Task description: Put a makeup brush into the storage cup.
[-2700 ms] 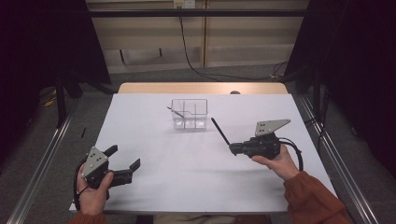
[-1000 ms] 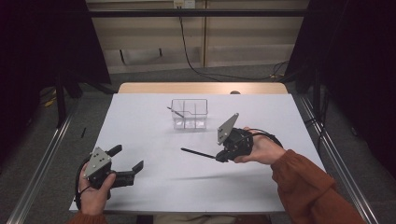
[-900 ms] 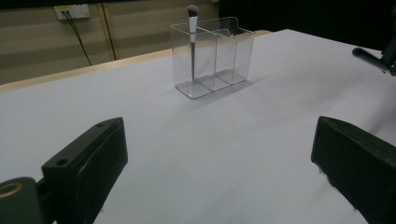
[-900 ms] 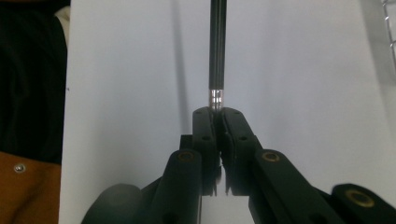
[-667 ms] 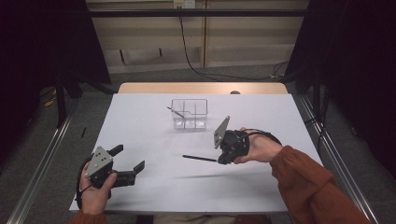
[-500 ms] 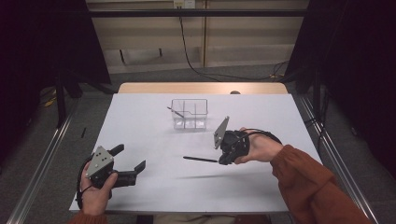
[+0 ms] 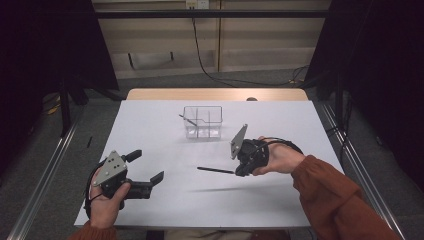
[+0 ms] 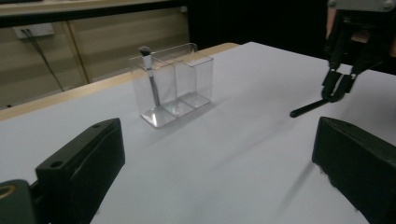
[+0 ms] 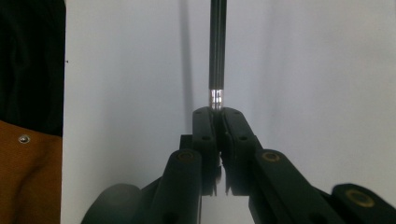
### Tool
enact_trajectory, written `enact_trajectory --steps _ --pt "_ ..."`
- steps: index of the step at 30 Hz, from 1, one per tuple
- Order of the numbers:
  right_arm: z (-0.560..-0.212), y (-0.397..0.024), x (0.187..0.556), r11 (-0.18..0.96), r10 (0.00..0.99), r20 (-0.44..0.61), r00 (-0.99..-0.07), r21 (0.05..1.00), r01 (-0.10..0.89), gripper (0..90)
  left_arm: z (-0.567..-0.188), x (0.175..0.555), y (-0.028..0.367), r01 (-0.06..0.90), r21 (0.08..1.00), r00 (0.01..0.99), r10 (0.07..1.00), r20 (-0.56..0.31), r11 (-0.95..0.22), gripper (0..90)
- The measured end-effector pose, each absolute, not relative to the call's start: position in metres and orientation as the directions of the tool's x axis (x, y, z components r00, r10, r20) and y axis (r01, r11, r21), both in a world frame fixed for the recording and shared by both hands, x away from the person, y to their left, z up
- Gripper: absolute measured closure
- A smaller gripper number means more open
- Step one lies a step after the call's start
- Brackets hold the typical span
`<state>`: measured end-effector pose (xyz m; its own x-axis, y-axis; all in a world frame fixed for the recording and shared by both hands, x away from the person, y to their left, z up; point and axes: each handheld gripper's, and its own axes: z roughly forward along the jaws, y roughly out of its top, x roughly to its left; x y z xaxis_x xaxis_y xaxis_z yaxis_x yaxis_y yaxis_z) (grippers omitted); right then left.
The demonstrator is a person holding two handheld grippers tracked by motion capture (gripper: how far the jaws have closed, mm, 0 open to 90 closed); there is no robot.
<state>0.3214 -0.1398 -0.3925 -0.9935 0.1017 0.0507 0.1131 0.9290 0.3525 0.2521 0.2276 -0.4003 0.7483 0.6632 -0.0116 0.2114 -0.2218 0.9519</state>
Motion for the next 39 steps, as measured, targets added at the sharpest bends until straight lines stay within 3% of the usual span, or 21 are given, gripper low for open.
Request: enact_trajectory --steps 6,13,39 --pt "-0.395 -0.139 0.321 0.934 0.098 0.057 -0.994 0.340 0.112 84.8 -0.395 0.261 0.216 0.196 0.957 0.766 0.643 -0.013 -0.214 2.9" --pt "-0.395 -0.140 0.322 0.933 0.100 0.063 -0.993 0.342 0.115 84.8 -0.386 0.267 0.191 0.134 0.951 0.818 0.573 0.052 -0.278 2.5" --pt "-0.395 -0.137 0.321 0.934 0.090 0.080 -0.993 0.339 0.112 84.7 -0.386 0.294 0.142 0.194 0.883 0.908 0.419 0.004 -0.427 2.5"
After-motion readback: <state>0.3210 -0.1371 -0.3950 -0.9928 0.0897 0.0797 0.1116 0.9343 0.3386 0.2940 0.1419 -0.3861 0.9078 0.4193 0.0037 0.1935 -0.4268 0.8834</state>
